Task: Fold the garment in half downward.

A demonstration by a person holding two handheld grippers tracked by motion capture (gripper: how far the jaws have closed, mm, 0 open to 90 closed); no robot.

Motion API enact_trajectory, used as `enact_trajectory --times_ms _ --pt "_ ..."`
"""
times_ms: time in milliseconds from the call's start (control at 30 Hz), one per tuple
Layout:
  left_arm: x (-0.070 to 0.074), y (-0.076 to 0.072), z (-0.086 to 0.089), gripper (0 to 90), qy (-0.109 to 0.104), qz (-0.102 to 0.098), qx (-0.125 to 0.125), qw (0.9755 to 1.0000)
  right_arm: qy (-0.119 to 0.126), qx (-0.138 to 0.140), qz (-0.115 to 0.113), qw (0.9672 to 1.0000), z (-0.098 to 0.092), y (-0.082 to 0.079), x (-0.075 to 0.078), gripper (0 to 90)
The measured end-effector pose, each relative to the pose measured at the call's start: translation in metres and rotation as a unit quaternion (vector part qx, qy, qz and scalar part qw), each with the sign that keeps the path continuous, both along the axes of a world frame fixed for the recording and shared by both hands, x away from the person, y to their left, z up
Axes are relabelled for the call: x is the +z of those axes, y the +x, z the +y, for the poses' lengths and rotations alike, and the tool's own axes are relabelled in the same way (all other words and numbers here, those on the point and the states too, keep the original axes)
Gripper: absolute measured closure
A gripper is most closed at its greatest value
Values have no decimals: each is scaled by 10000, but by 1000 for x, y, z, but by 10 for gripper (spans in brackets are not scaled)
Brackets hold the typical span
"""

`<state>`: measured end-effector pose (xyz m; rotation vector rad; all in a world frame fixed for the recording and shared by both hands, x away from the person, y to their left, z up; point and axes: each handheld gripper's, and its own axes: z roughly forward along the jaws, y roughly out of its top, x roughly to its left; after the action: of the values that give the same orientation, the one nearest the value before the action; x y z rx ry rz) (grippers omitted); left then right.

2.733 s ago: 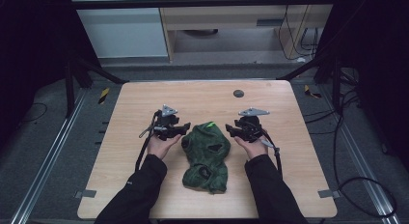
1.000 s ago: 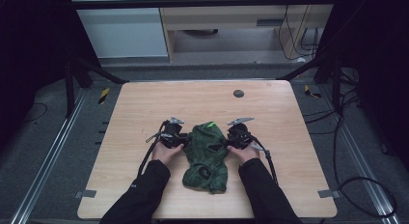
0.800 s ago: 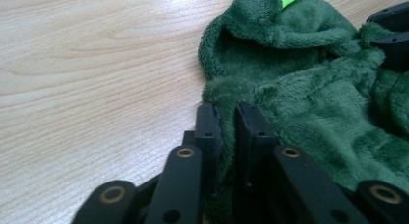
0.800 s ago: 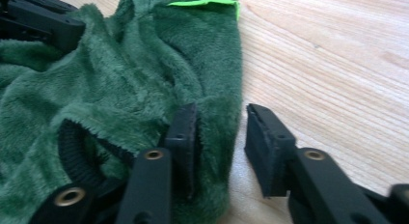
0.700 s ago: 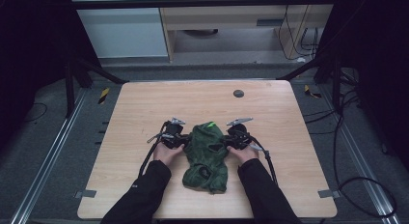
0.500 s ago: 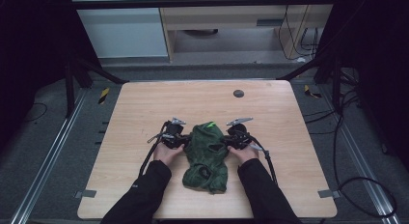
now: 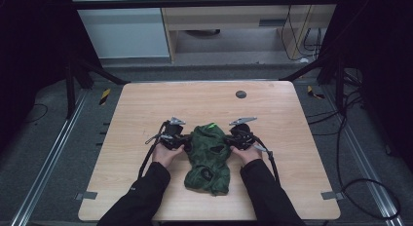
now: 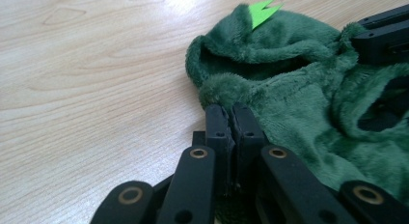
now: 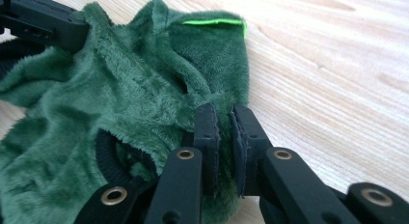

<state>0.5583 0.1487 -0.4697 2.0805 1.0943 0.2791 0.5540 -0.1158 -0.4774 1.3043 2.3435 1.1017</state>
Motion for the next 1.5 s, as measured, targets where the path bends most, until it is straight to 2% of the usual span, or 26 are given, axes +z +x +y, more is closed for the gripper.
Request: enact_trajectory --times_ms 500,867,1100,1500 --pt "22 -18 4 876 -296 -224 -121 9992 170 104 -365 9991 -2 -14 21 825" --pt "39 -35 7 876 -347 -457 -256 9980 266 233 -560 9978 -3 -21 34 830" --pt "40 -43 9 878 -318 -457 -268 9981 322 357 -693 9964 1 -27 42 831" --pt "42 -59 11 878 -308 -523 -391 9974 133 539 -877 9946 6 -39 47 831"
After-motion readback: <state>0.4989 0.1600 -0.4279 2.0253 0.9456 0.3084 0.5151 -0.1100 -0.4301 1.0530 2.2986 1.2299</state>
